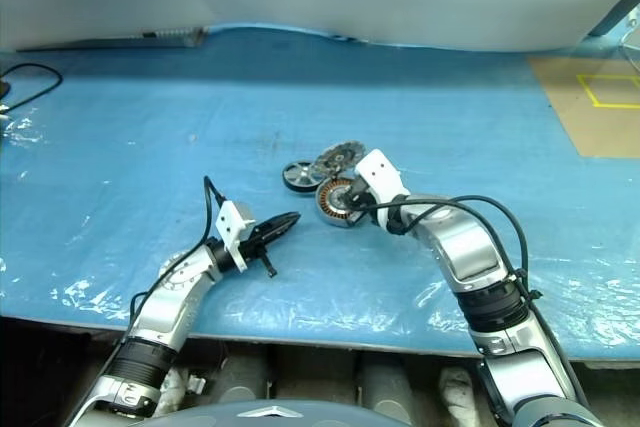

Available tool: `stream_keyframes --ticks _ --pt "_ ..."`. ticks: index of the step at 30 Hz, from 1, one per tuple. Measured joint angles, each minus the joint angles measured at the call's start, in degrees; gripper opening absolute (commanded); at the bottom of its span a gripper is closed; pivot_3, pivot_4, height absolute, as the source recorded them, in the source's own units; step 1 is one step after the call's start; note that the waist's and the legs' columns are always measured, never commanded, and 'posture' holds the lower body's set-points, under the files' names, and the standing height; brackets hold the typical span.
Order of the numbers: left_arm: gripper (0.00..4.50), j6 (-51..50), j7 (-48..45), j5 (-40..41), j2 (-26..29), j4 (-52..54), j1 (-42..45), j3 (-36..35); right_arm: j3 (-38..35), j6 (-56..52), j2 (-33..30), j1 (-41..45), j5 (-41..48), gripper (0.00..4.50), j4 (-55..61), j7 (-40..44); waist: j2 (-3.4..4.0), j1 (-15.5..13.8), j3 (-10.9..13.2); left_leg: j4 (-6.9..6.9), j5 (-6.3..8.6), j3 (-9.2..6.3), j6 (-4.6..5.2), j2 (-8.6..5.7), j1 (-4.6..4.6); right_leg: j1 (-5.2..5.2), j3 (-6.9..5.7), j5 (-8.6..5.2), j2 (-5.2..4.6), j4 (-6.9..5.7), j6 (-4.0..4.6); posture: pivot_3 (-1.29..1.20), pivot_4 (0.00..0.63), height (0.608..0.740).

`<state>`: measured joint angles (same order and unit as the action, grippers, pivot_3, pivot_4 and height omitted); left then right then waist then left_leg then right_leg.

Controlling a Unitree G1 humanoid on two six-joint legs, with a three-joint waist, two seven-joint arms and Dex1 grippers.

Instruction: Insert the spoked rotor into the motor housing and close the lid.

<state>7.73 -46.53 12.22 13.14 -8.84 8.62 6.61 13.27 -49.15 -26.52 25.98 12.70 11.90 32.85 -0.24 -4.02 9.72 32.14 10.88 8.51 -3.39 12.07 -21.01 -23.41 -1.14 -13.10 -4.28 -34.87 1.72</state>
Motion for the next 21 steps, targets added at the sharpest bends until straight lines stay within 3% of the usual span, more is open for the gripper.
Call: stream_keyframes --ticks 21 --pt "0.00 0.60 0.53 -0.07 -1.02 -0.10 -0.21 1.02 5.39 -1.00 0.44 4.92 -4.57 0.02 -2.11 0.71 0.01 0.03 -0.01 0.08 0.00 0.01 0.00 0.02 0.12 0.09 0.02 0.00 0.00 -0.12 0.01 0.00 0.150 0.740"
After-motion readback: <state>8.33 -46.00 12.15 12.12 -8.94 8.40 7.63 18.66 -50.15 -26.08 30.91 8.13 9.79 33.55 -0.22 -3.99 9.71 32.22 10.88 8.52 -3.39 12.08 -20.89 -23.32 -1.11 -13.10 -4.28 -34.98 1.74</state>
